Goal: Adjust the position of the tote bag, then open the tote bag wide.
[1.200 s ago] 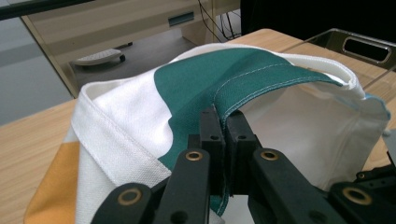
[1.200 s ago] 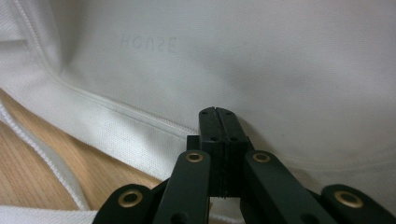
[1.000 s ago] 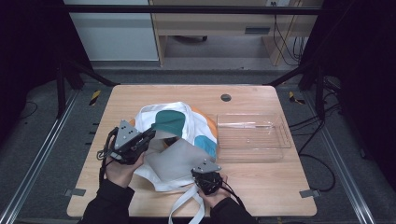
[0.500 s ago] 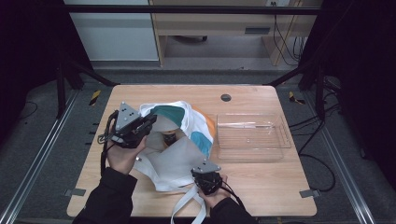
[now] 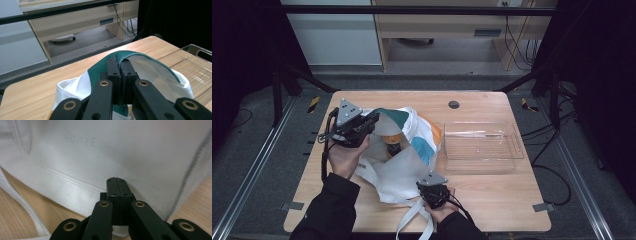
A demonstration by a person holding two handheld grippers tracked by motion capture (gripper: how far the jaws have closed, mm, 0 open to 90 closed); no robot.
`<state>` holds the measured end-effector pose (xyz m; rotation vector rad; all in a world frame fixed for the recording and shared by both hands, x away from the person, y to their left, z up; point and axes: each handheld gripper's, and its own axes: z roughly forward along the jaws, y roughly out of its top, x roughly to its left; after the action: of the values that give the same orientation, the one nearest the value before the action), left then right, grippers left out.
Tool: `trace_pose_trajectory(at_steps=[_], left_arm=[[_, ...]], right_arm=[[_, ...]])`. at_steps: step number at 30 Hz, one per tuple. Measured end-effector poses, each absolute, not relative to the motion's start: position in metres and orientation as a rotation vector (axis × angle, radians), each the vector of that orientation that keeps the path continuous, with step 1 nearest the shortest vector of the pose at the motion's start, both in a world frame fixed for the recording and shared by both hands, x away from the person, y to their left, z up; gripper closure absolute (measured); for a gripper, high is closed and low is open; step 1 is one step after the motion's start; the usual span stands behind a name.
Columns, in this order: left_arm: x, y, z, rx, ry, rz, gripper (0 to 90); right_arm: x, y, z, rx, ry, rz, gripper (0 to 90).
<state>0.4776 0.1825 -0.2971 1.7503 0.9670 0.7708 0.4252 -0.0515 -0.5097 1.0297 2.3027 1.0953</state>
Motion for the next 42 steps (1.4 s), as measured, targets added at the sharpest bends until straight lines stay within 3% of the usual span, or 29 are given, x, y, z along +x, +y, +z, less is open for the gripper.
trace_pose_trajectory(at_steps=[42], left_arm=[[0.53,0.168,-0.297,1.758,1.033,0.808,87.9]], right_arm=[[0.426,-0.048,-0.51,1.008,2.312,1.093,90.0]])
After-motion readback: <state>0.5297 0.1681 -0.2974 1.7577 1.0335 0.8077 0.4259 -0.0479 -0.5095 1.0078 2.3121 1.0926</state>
